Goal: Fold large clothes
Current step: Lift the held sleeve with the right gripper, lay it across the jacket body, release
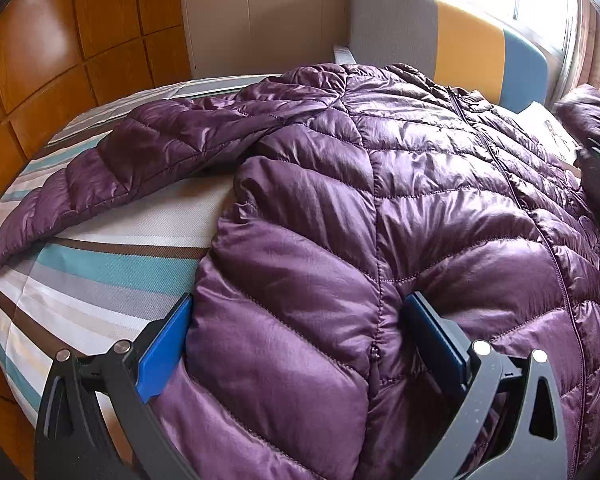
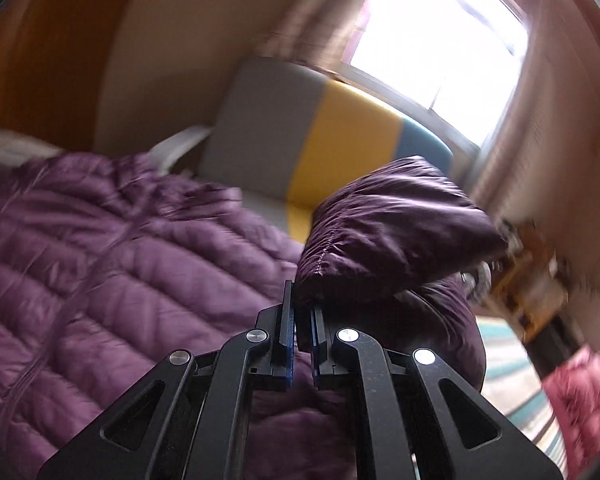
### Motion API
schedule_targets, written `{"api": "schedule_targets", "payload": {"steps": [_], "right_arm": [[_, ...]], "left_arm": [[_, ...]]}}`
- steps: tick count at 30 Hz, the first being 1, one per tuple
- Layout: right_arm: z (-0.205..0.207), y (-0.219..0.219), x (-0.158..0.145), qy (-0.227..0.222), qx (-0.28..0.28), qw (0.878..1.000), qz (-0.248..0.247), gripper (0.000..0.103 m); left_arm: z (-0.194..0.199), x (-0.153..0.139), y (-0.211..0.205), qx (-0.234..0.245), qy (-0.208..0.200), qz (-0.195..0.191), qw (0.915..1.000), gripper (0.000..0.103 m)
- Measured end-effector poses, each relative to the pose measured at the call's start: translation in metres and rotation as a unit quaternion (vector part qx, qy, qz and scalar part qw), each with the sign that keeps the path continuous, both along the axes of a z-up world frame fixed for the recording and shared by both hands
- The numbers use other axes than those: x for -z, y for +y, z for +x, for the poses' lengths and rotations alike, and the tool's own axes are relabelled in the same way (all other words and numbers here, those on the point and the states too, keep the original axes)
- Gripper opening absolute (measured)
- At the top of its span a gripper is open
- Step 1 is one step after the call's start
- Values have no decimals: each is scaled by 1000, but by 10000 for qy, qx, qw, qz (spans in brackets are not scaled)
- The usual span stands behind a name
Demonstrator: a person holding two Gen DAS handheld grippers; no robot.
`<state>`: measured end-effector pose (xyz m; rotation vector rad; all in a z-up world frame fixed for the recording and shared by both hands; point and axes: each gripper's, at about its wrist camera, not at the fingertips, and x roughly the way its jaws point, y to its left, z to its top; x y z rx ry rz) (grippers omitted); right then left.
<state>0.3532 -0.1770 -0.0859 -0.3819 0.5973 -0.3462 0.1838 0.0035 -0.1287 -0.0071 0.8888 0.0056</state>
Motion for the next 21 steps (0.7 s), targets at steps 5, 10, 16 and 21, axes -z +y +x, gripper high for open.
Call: {"api": "schedule_targets", "payload": {"steps": [5, 10, 16, 21], "right_arm": [[-1, 45, 21, 236, -627, 9944, -821, 6], [-7, 71, 36, 539, -1328, 9819, -1239, 6], [-27, 99, 51, 932, -2276, 9567, -1555, 6], [-30, 112, 58, 1112, -2480, 9479, -1661, 6]], "left_arm": [[-1, 0, 0, -1, -1, -4, 10000, 101], [-1, 0, 1, -1, -4, 1, 10000, 101], [-1, 0, 0, 0, -2, -11, 10000, 101], [-1, 0, 1, 0, -4, -13, 10000, 101]]}}
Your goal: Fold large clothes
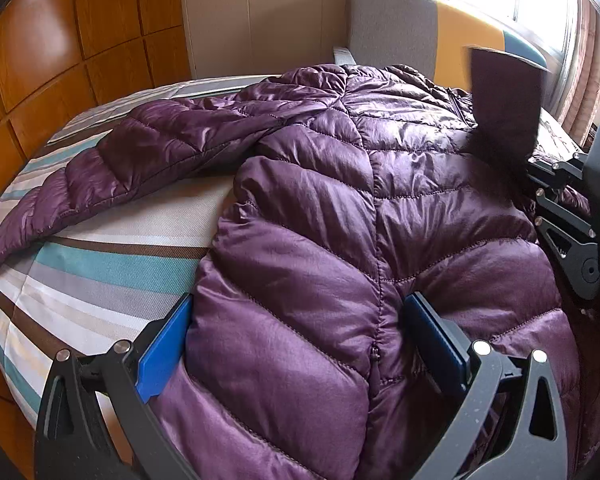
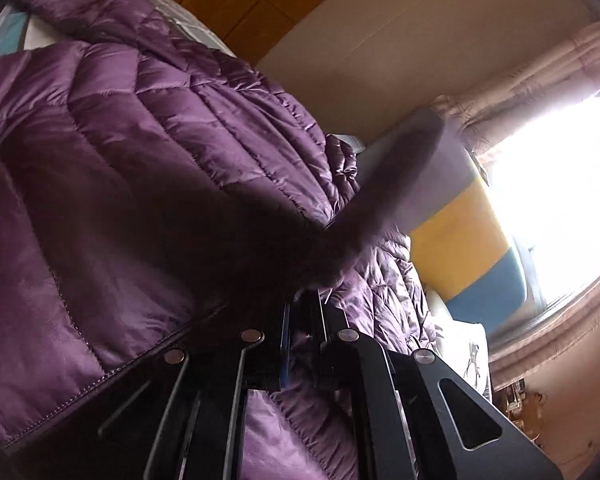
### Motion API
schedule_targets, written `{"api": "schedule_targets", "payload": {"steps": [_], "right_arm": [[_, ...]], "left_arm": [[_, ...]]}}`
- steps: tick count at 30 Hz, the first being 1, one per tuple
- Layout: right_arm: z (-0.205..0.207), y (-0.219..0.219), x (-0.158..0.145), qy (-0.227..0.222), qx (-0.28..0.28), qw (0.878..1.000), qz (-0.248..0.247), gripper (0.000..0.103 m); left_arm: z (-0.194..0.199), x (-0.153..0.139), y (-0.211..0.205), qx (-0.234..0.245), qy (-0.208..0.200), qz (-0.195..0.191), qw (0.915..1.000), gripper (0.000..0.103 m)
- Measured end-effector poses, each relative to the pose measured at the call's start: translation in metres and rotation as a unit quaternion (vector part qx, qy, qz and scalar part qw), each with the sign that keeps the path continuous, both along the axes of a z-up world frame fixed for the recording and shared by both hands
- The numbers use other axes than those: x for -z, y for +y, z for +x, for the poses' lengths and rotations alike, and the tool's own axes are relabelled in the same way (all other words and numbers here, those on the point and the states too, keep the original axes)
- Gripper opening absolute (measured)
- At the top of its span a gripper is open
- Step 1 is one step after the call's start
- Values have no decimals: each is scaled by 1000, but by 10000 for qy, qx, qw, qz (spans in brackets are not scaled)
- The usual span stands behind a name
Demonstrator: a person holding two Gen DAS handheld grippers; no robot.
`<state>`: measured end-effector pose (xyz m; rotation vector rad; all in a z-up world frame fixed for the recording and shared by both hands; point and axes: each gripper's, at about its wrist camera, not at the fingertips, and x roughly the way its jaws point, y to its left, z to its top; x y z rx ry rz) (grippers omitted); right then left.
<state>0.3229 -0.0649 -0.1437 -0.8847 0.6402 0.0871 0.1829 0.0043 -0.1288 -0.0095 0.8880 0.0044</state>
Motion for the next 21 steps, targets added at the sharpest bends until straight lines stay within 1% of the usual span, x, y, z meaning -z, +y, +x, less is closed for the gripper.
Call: {"api": "schedule_targets", "payload": {"steps": [3, 5, 6, 7, 8, 9, 10, 11, 12, 13, 14, 15, 16, 17, 18, 20, 21], "right_arm": [[-9, -2, -3, -42, -54, 10000, 28, 7], [-15, -5, -12, -57, -48, 9998, 169, 17], [-20, -9, -21, -102, -45, 9991, 407, 21], [-25, -14, -32, -173, -7, 9972, 727, 35], [-28, -19, -40, -235, 41, 9954, 931, 57], [-35, -28, -54, -402, 158, 9910, 1267, 64], [-42, -44, -69, -617, 451, 9838, 1620, 66], [-43, -54, -75, -699, 770, 9789, 1757, 66], [-42, -72, -81, -732, 1280, 9691, 1977, 64], [-38, -94, -87, -693, 1785, 9549, 2271, 57], [-35, -123, -90, -599, 2436, 9279, 2758, 48], [-36, -149, -89, -528, 2983, 8998, 3141, 44], [-36, -176, -84, -436, 3627, 8662, 3410, 39], [-37, -191, -80, -401, 3934, 8512, 3450, 36], [-38, -205, -73, -382, 4255, 8373, 3413, 36], [-41, -224, -57, -283, 4718, 8134, 3390, 36], [-42, -228, -49, -219, 4837, 8042, 3447, 36]], "left_arm": [[0, 0, 0, 2, 0, -7, 10000, 101], [0, 0, 0, 2, 1, -8, 10000, 101], [0, 0, 0, 2, -1, -8, 10000, 101], [0, 0, 0, 2, -2, -9, 10000, 101], [0, 0, 0, 2, -2, -12, 10000, 101], [0, 0, 0, 2, -3, -14, 10000, 101], [1, 0, 0, 3, -3, -13, 10000, 101], [1, 0, 0, 3, -3, -14, 10000, 101], [1, 0, 0, 2, -4, -15, 10000, 101], [0, 0, 0, 3, -5, -13, 10000, 101], [0, 0, 0, 3, -5, -10, 10000, 101], [1, 0, 0, 2, -5, -5, 10000, 101], [0, 0, 0, 3, -6, -10, 10000, 101], [0, 0, 0, 3, -8, -9, 10000, 101], [0, 0, 0, 3, -6, -13, 10000, 101], [0, 0, 0, 4, -10, -17, 10000, 101], [0, 0, 0, 3, -12, -16, 10000, 101]]}}
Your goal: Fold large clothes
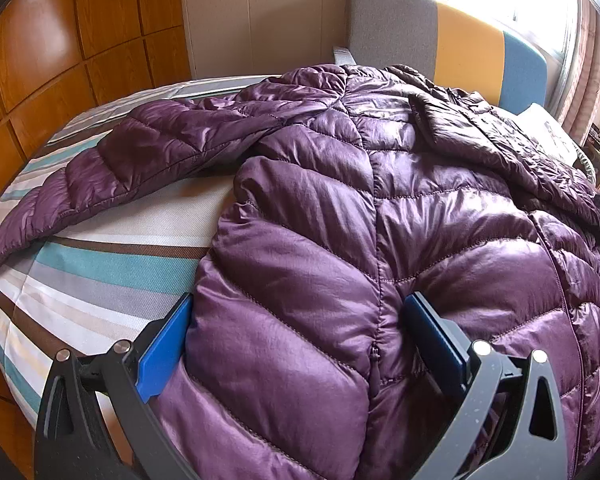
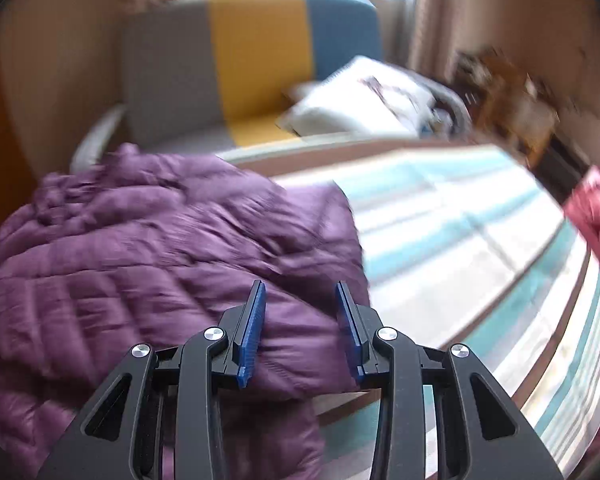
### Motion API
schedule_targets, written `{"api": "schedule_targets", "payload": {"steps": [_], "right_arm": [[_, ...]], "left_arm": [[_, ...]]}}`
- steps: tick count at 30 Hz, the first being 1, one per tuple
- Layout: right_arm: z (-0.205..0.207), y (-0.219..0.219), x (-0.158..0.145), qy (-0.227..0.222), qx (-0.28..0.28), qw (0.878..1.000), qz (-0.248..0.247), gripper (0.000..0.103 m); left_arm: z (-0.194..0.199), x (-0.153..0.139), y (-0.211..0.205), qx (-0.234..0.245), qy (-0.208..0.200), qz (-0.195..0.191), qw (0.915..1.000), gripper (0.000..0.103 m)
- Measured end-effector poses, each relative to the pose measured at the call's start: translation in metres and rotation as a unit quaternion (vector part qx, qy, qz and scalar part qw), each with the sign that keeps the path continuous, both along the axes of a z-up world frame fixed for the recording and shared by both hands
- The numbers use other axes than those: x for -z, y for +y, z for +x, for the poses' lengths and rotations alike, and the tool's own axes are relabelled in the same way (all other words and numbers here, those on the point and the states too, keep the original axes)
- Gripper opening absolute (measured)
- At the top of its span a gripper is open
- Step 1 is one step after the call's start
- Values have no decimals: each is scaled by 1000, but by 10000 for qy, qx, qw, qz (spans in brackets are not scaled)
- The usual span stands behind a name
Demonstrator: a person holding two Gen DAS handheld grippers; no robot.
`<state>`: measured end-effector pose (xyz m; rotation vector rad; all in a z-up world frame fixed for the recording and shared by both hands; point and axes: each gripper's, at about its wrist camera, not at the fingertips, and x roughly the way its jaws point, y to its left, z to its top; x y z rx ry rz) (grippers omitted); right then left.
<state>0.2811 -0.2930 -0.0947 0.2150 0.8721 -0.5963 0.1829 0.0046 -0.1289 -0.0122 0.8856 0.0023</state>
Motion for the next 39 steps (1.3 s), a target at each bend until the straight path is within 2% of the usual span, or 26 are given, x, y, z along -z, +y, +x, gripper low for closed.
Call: {"api": "schedule_targets", "payload": {"steps": [2, 4, 6, 9, 12, 16, 19, 22, 25, 29, 32, 35, 37, 39], "right_arm": [[5, -4, 12, 5, -100, 9994, 330, 27], [12, 8, 15, 27, -448, 9987, 226, 27], [25, 24, 20, 94, -978, 9949, 214, 19], [30, 44, 28, 318, -1419, 9894, -39, 18], [22, 43, 28, 214, -1463, 9890, -26, 18], [26, 45, 30, 187, -1483, 9887, -135, 18], [25, 51, 32, 206, -1498, 9881, -294, 18], [27, 52, 31, 189, -1507, 9879, -302, 18], [26, 50, 29, 138, -1504, 9882, -261, 18], [26, 53, 29, 145, -1522, 9874, -398, 18], [21, 54, 24, -35, -1590, 9867, -351, 18], [17, 50, 22, -199, -1564, 9872, -229, 18], [15, 46, 21, -252, -1529, 9878, -143, 18], [15, 44, 19, -307, -1508, 9880, -113, 18]], "left_arm": [[0, 0, 0, 0, 0, 3, 10000, 101], [0, 0, 0, 0, -1, 0, 10000, 101], [0, 0, 0, 1, -1, -2, 10000, 101], [0, 0, 0, -12, 14, 25, 10000, 101], [1, -7, -2, -71, 106, 57, 9999, 101], [12, -31, -9, -29, 60, -152, 9999, 101], [32, -47, -11, 37, -45, -385, 9992, 101], [55, -49, -3, 8, -54, -362, 9993, 101], [65, -49, 18, -97, -246, -778, 9966, 101], [76, -46, 42, -547, -195, -1168, 9915, 101], [92, -48, 29, -289, -140, -1598, 9866, 101], [115, -52, -3, 62, -111, -1710, 9852, 100], [133, -51, -31, 313, -31, -1723, 9845, 96], [143, -44, -54, 532, 128, -1647, 9848, 77]]}}
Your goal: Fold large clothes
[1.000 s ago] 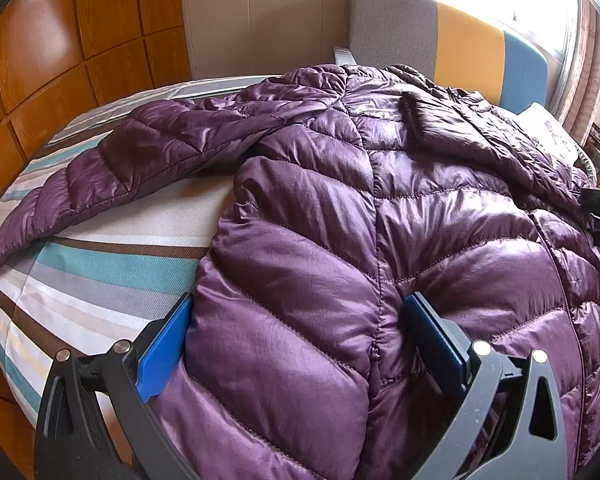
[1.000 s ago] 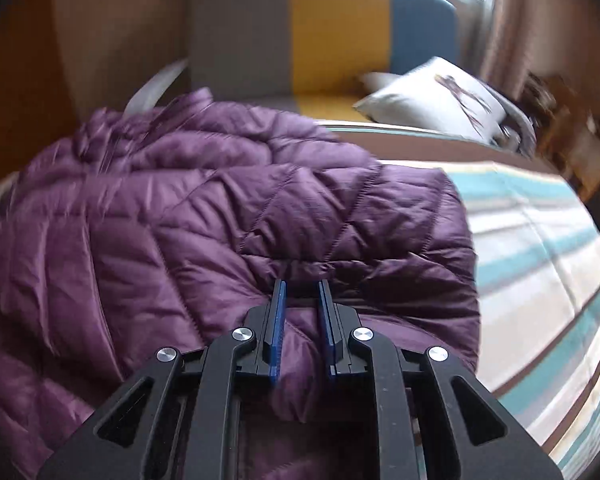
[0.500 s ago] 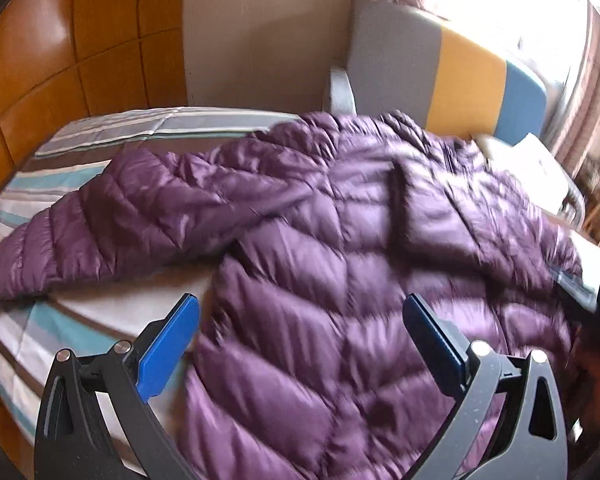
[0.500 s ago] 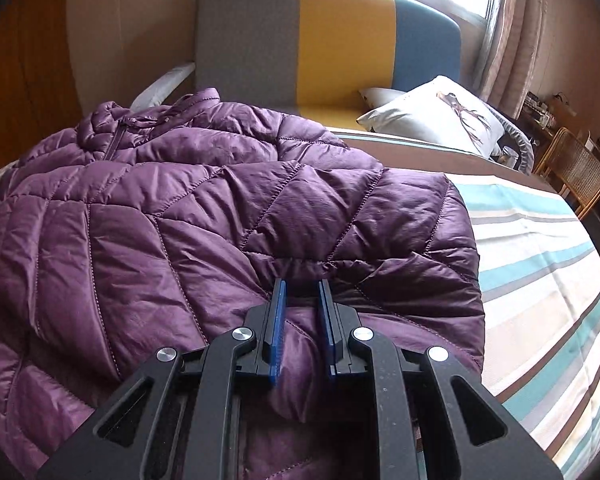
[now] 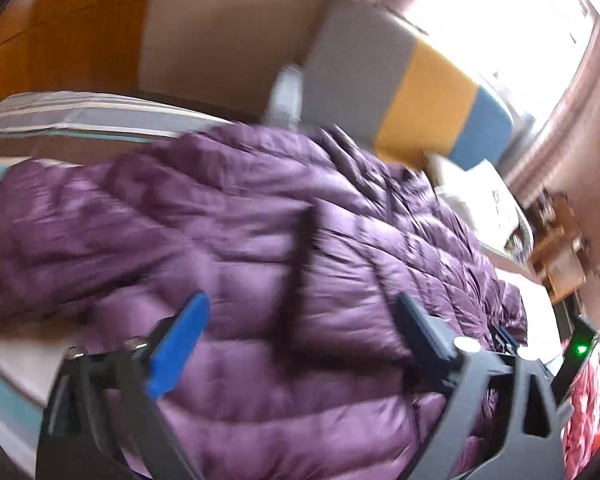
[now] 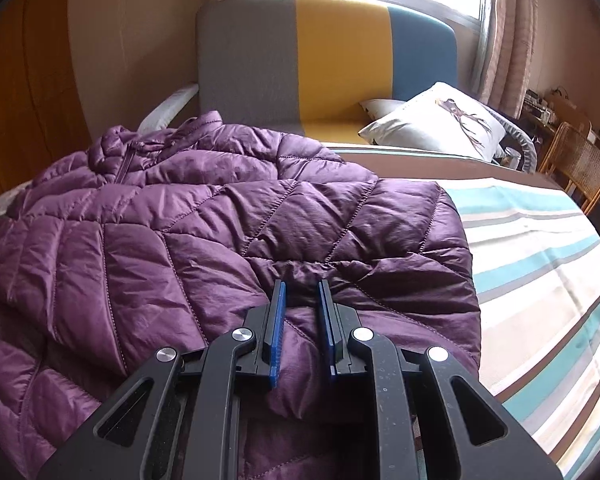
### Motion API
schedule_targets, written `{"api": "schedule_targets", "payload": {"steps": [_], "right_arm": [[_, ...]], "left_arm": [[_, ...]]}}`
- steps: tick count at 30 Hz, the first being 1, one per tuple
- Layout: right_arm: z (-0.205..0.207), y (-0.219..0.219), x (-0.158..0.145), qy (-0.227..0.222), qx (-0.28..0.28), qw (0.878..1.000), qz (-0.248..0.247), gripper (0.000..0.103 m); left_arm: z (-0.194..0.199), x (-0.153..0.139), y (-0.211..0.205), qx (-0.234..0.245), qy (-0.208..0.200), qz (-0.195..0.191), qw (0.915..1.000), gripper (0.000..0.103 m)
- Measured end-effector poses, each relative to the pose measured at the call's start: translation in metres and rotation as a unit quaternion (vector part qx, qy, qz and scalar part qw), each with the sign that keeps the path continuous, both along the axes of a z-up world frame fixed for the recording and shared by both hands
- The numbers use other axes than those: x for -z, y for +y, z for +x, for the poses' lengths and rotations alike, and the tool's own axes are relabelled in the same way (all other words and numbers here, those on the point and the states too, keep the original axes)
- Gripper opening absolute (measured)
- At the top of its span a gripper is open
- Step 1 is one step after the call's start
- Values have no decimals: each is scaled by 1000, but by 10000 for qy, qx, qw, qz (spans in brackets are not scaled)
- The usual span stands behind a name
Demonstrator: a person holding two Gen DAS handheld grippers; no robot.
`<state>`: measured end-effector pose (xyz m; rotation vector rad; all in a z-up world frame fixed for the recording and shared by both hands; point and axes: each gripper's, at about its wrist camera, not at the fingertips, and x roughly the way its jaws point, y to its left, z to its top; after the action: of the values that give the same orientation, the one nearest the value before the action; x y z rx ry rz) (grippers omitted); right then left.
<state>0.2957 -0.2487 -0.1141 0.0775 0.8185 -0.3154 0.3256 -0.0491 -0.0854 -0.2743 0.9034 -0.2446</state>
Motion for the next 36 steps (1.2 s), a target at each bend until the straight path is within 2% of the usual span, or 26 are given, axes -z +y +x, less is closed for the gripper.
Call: {"api": "schedule_targets", "payload": {"steps": [1, 3, 4, 5, 6, 7, 9, 11, 13, 16, 18, 20, 22, 25, 28, 30, 32, 33, 36], "right_arm": [[-1, -1, -2, -61, 3, 10000, 17, 18], [-2, -2, -6, -131, -38, 9999, 78, 18], [-2, -2, -9, -126, -74, 9998, 116, 18], [-2, -2, -13, -96, -117, 9998, 101, 18], [-1, -2, -18, -80, -148, 9998, 59, 18], [-1, -3, -24, -81, -148, 9999, 36, 18], [1, -6, -32, -119, -79, 9997, 208, 18], [5, -8, -34, -101, -46, 9992, 385, 18], [13, -5, -27, -4, -97, 9993, 360, 18], [21, -7, -7, 179, -51, 9982, 563, 18], [25, -8, 6, 301, -9, 9976, 618, 18], [26, -8, 9, 310, -21, 9980, 559, 18], [28, -5, 12, 321, -29, 9985, 447, 18], [30, 0, 15, 356, -36, 9991, 231, 18], [30, 2, 15, 351, -38, 9992, 165, 18], [28, 1, 15, 320, -39, 9993, 188, 18], [27, 1, 14, 300, -31, 9994, 163, 18], [27, 1, 14, 299, -29, 9994, 143, 18], [25, 4, 13, 294, -22, 9996, 53, 18]], "left_arm": [[5, 5, -11, 117, 92, 93, 9998, 72], [15, 19, -28, 322, 289, 299, 9986, 51], [17, 22, -31, 358, 295, 357, 9983, 48], [19, 23, -31, 307, 211, 408, 9985, 38], [18, 22, -28, 265, 144, 380, 9988, 23], [16, 19, -26, 232, 93, 355, 9991, 18], [13, 15, -16, 94, -106, 334, 9993, 12], [7, 14, -5, -106, -197, 376, 9990, 11], [5, 19, 6, -211, -155, 297, 9992, 12], [4, 30, 13, -180, -35, 239, 9995, 22], [5, 30, 7, -121, -79, 369, 9992, 40], [5, 31, -3, 0, -168, 606, 9980, 48], [6, 33, -10, -3, -201, 901, 9957, 49], [7, 33, -17, -13, -217, 1074, 9940, 49], [6, 31, -14, -17, -217, 973, 9950, 52], [-2, 26, -5, -47, -271, 723, 9970, 73], [-14, 17, 8, -273, -371, 661, 9967, 87], [-20, 13, 15, -417, -409, 706, 9958, 91], [-34, 7, 44, -670, -433, 606, 9950, 92]]}}
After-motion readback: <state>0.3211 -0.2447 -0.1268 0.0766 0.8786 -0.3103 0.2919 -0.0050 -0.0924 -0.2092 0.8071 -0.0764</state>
